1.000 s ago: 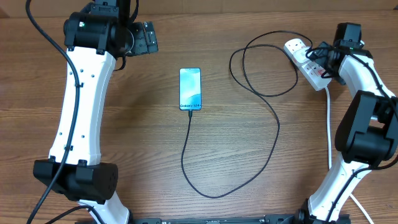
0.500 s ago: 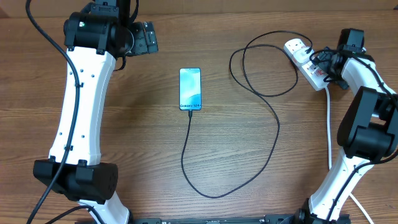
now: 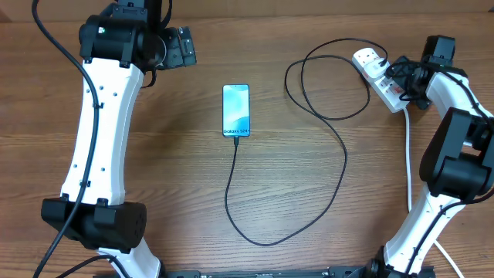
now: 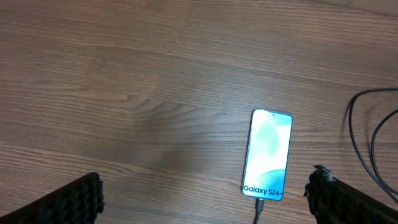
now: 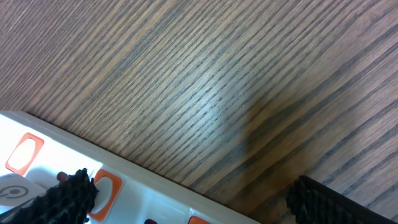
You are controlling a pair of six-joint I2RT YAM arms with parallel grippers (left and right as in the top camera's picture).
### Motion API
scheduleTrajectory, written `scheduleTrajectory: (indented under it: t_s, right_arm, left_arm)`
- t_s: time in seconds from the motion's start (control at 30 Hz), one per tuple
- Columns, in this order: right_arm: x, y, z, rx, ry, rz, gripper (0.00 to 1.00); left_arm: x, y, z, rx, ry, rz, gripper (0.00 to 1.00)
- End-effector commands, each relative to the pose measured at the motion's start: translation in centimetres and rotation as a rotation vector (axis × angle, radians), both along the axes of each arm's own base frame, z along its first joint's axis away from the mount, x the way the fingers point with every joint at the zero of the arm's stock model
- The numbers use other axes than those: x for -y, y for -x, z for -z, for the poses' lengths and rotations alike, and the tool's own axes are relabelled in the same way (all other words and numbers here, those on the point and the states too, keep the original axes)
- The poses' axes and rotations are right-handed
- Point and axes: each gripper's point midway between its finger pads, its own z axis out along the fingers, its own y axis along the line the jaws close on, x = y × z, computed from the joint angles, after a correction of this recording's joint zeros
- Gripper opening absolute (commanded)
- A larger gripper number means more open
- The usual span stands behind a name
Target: Plug charger to phone and switch on socket
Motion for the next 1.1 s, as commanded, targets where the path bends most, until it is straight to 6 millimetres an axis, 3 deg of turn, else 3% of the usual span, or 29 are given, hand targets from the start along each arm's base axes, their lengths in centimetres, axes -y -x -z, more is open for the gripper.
scheduleTrajectory:
  t_s: [0.0,0.7,0.8,0.9,1.07]
  right_arm:
    - [-1.5,0.4,0.8,-0.028,-0.047,-0.041,1.00]
    - [-1.8,2.1,1.0,-0.102,-0.060,-0.056,1.00]
    - [-1.0,2.7,-0.7,-0.105,-0.051,-0.036,1.00]
    - [-0.2,3.5,-3.7,-0.080,-0.045,-0.014,1.00]
    - [0.4,5.5,-10.7,-0.011,-0.025,0.015,1.00]
  left_arm:
    - [-0.5,-0.2,0.4,-0.006,-0.008,-0.032,1.00]
    - [-0.5,-0.2,0.4,-0.006,-0.008,-0.032,1.00]
    - [-0.5,-0.2,0.4,-0.006,-0.008,-0.033,1.00]
    - [-0.5,-0.2,0.4,-0.005,-0.008,-0.032,1.00]
    - [-0.5,-0.2,0.4,-0.006,-0.008,-0.032,1.00]
